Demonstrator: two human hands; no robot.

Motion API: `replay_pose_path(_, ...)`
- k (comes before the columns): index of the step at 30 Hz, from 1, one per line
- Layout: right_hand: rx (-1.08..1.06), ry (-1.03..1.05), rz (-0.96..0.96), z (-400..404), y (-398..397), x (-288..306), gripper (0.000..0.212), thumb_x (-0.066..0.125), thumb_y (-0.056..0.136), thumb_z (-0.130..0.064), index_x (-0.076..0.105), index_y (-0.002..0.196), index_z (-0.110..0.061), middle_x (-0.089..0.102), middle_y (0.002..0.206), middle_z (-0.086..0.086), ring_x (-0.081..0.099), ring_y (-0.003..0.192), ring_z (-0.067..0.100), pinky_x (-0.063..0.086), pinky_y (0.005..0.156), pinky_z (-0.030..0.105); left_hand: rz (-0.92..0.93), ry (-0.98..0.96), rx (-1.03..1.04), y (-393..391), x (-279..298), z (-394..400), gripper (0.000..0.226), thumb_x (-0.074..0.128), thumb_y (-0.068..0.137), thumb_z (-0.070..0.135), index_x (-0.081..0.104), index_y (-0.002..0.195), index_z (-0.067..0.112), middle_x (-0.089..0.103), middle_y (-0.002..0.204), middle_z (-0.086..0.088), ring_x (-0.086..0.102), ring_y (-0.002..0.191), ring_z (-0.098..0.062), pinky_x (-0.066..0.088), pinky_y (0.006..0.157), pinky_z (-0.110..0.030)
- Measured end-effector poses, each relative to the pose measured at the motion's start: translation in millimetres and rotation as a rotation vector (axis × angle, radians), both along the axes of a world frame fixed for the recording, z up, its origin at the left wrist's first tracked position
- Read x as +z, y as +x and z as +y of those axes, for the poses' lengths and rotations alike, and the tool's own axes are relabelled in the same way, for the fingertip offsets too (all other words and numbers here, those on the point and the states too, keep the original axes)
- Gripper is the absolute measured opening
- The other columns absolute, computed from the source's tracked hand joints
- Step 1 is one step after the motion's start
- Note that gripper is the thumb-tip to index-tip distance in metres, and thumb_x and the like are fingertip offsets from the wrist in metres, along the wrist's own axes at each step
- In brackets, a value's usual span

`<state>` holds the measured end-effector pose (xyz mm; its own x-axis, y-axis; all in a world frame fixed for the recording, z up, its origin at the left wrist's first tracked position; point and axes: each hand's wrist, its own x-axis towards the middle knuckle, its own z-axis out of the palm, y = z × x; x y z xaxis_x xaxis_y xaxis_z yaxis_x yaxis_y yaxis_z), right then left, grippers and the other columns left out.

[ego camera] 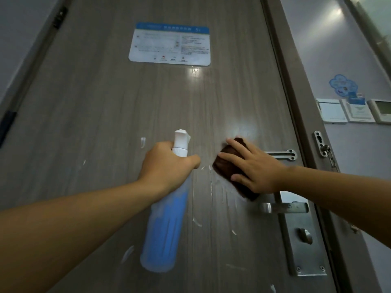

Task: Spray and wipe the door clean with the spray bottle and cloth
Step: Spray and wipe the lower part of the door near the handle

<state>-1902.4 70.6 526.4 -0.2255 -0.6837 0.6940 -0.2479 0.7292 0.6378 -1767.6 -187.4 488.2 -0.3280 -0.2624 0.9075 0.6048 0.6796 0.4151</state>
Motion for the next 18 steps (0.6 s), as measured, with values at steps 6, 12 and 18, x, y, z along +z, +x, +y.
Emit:
replay_pose_path(6,0.074,-0.414,-0.002,-33.0,-3.9,32.9,0.061,0.034,0.104,-0.057,0.024,0.158,-0.030,0.007,0.170,0.012,0.005,0.155,0.045,0.017,0.126,0.059,0.078,-0.100,0.049,5.6,-6.9,-9.4,0.037,0.067,0.052,0.048,0.049,0.061,0.018,0.052,0.049,0.015,0.049,0.045,-0.003,0.036,0.042,-0.022)
replay_pose_path(12,0.074,-0.699,-0.098,-76.7,-17.4,69.0,0.061,0.027,0.103,-0.059,0.011,0.157,-0.035,-0.009,0.171,0.012,-0.010,0.153,0.051,0.005,0.124,0.061,0.152,-0.197,0.077,12.4,-18.7,-20.7,0.038,0.071,0.063,0.044,0.056,0.072,0.011,0.058,0.060,0.001,0.051,0.053,-0.011,0.042,0.049,-0.031)
replay_pose_path(18,0.081,-0.451,-0.057,-56.8,-8.2,38.5,0.062,0.029,0.105,-0.057,0.006,0.159,-0.037,-0.008,0.171,0.010,-0.002,0.154,0.049,0.007,0.125,0.059,0.157,-0.187,0.099,9.4,-22.4,-28.4,0.032,0.083,0.076,0.027,0.055,0.071,0.012,0.056,0.059,0.004,0.048,0.051,-0.008,0.040,0.050,-0.027)
